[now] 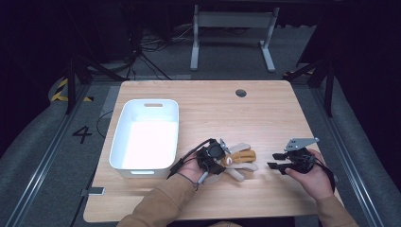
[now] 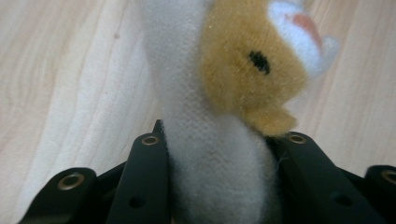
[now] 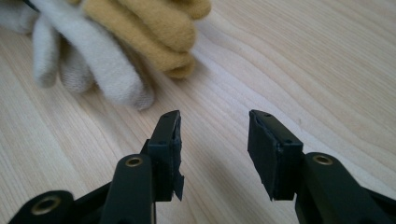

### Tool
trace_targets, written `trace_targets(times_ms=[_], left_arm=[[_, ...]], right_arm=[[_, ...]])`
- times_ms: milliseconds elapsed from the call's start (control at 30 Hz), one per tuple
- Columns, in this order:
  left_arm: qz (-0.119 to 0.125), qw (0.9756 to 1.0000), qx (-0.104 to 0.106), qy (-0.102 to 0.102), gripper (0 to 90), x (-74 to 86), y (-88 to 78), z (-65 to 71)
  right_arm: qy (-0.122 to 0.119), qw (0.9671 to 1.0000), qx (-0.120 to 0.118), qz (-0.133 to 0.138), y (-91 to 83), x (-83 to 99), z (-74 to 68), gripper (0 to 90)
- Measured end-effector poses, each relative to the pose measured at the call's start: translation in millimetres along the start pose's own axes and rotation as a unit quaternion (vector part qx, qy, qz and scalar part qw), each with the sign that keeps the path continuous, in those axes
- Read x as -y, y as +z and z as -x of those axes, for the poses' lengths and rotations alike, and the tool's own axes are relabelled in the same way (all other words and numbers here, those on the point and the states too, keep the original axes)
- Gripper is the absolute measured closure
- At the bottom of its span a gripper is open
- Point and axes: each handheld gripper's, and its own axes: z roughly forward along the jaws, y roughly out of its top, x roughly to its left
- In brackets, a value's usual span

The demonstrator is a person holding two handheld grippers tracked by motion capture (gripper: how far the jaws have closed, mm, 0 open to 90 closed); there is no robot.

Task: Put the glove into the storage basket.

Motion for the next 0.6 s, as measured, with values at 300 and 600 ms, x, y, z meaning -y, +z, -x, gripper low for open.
trace_targets(times_ms=[300,600], left_arm=[[0.034,0.9981,0.013,-0.050,67.8,-2.4,-33.7,-2.0],[0.043,0.9945,-0.012,-0.095,67.3,0.6,-66.0,-11.6]], right_arm=[[-0.001,0.9999,-0.008,0.014,0.0,-7.3,7.4,55.0],[0.011,0.9988,-0.034,0.033,11.3,-7.8,27.0,56.3]])
